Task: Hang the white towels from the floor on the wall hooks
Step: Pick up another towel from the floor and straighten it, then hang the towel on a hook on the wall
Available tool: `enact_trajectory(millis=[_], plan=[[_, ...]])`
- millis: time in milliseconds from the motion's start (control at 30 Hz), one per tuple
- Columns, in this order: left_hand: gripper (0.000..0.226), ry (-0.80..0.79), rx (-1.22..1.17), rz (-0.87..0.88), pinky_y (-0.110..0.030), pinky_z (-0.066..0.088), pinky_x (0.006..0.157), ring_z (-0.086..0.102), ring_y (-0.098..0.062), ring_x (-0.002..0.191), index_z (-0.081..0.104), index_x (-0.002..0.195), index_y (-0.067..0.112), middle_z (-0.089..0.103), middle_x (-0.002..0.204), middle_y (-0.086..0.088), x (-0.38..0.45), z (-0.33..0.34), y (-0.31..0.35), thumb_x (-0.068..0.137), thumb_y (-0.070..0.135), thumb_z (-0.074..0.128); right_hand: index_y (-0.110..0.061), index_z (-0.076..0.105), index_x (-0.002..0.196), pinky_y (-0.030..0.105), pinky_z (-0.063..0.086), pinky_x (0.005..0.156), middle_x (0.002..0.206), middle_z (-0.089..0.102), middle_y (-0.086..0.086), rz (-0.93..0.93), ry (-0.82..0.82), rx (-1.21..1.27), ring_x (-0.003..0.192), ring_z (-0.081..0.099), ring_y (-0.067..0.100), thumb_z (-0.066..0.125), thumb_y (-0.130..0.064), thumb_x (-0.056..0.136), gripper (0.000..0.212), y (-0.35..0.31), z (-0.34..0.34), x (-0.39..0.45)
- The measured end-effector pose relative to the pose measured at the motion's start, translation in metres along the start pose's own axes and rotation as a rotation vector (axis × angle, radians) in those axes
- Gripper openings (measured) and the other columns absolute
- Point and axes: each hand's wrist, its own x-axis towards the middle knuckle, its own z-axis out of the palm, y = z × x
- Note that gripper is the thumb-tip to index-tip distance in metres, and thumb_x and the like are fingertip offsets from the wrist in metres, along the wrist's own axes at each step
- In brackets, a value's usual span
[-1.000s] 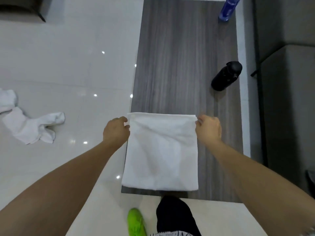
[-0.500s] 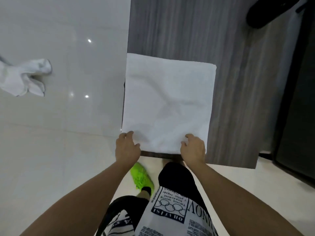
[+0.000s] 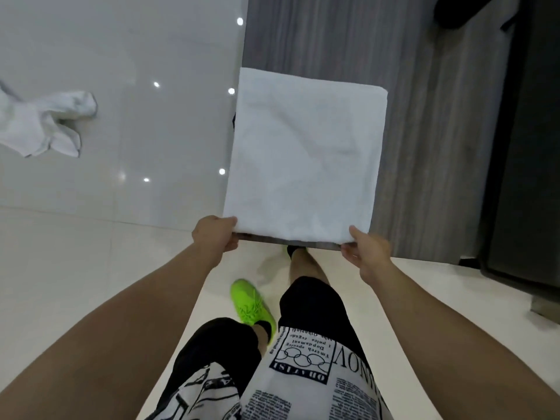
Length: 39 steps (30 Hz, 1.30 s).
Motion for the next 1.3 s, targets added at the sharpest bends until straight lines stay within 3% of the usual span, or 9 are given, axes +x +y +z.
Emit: enact_trajectory(millis=[100, 267, 433, 567, 667, 833, 1067, 1167, 1300], plan=[[0.01, -0.012, -0.172, 0.011, -0.031, 0.057, 0.052, 0.07, -0.035, 0.065, 0.057, 0.088, -0.002, 0.064, 0.1, -0.027, -0.013, -0.018, 0.005, 0.081, 0.004, 0.063, -0.001, 0.06, 0.094, 0.03, 0.058, 0.052, 0.082, 0.068, 0.018, -0.001, 0.023, 0.15, 0.053, 0.064, 0.023, 0.073, -0.003, 0.082, 0.018, -0.001, -0.006, -0.026], [0.03, -0.014, -0.317, 0.181, -0.039, 0.06, 0.059, 0.067, -0.041, 0.088, 0.053, 0.11, 0.001, 0.055, 0.119, -0.023, -0.061, -0.071, 0.03, 0.081, -0.005, 0.056, -0.01, 0.052, 0.11, 0.031, 0.056, 0.05, 0.083, 0.062, 0.019, -0.185, 0.002, 0.301, 0.051, 0.057, 0.024, 0.059, 0.007, 0.086, 0.03, -0.02, -0.02, -0.098], [0.035, 0.0, -0.482, 0.431, -0.034, 0.06, 0.061, 0.066, -0.037, 0.092, 0.072, 0.079, 0.011, 0.061, 0.111, -0.015, -0.149, -0.125, 0.095, 0.083, -0.016, 0.05, -0.007, 0.069, 0.097, 0.022, 0.05, 0.043, 0.075, 0.06, 0.015, -0.532, -0.097, 0.305, 0.046, 0.054, 0.018, 0.043, 0.014, 0.086, 0.035, -0.081, -0.01, -0.205], [0.036, 0.065, -0.55, 0.655, -0.027, 0.059, 0.067, 0.07, -0.024, 0.085, 0.076, 0.075, 0.009, 0.07, 0.101, -0.013, -0.223, -0.183, 0.157, 0.078, -0.016, 0.051, -0.006, 0.072, 0.087, 0.023, 0.058, 0.064, 0.094, 0.066, 0.009, -0.79, -0.221, 0.176, 0.07, 0.065, 0.02, 0.044, 0.015, 0.078, 0.036, -0.152, 0.012, -0.293], [0.034, 0.247, -0.387, 0.876, -0.027, 0.057, 0.08, 0.067, -0.016, 0.092, 0.075, 0.086, 0.024, 0.07, 0.102, -0.001, -0.275, -0.237, 0.188, 0.074, -0.002, 0.057, -0.013, 0.073, 0.108, 0.019, 0.052, 0.077, 0.104, 0.068, 0.002, -1.082, -0.246, -0.117, 0.088, 0.066, 0.015, 0.067, 0.003, 0.075, 0.037, -0.197, 0.033, -0.357], [0.022, 0.677, -0.156, 1.017, -0.025, 0.05, 0.076, 0.062, -0.016, 0.09, 0.072, 0.092, 0.019, 0.067, 0.097, 0.002, -0.329, -0.331, 0.205, 0.072, 0.016, 0.081, -0.012, 0.077, 0.092, 0.001, 0.035, 0.064, 0.082, 0.062, -0.007, -1.541, -0.273, -0.389, 0.085, 0.062, 0.012, 0.083, -0.028, 0.074, 0.024, -0.252, 0.084, -0.446], [0.009, 1.099, -0.216, 0.856, -0.025, 0.045, 0.066, 0.062, -0.018, 0.076, 0.07, 0.071, 0.026, 0.066, 0.075, 0.007, -0.36, -0.451, 0.138, 0.075, 0.033, 0.074, -0.015, 0.074, 0.084, 0.024, 0.036, 0.096, 0.126, 0.05, -0.004, -2.051, -0.407, -0.537, 0.117, 0.045, 0.014, 0.078, -0.023, 0.082, 0.009, -0.237, 0.189, -0.558], [0.011, 1.259, -0.262, 0.722, -0.028, 0.042, 0.074, 0.054, -0.015, 0.089, 0.07, 0.076, 0.022, 0.049, 0.098, 0.01, -0.368, -0.503, 0.082, 0.073, 0.032, 0.075, -0.011, 0.063, 0.078, 0.029, 0.044, 0.076, 0.093, 0.064, 0.006, -2.247, -0.607, -0.661, 0.093, 0.057, 0.026, 0.066, -0.011, 0.086, 0.009, -0.192, 0.228, -0.612], [0.006, 1.415, -0.248, 0.696, -0.028, 0.041, 0.078, 0.05, -0.016, 0.097, 0.07, 0.077, 0.016, 0.051, 0.106, 0.007, -0.389, -0.567, -0.005, 0.075, 0.022, 0.069, -0.016, 0.04, 0.075, 0.032, 0.035, 0.051, 0.065, 0.049, 0.001, -2.238, -0.835, -0.652, 0.06, 0.046, 0.021, 0.053, -0.007, 0.089, 0.021, -0.105, 0.266, -0.68]])
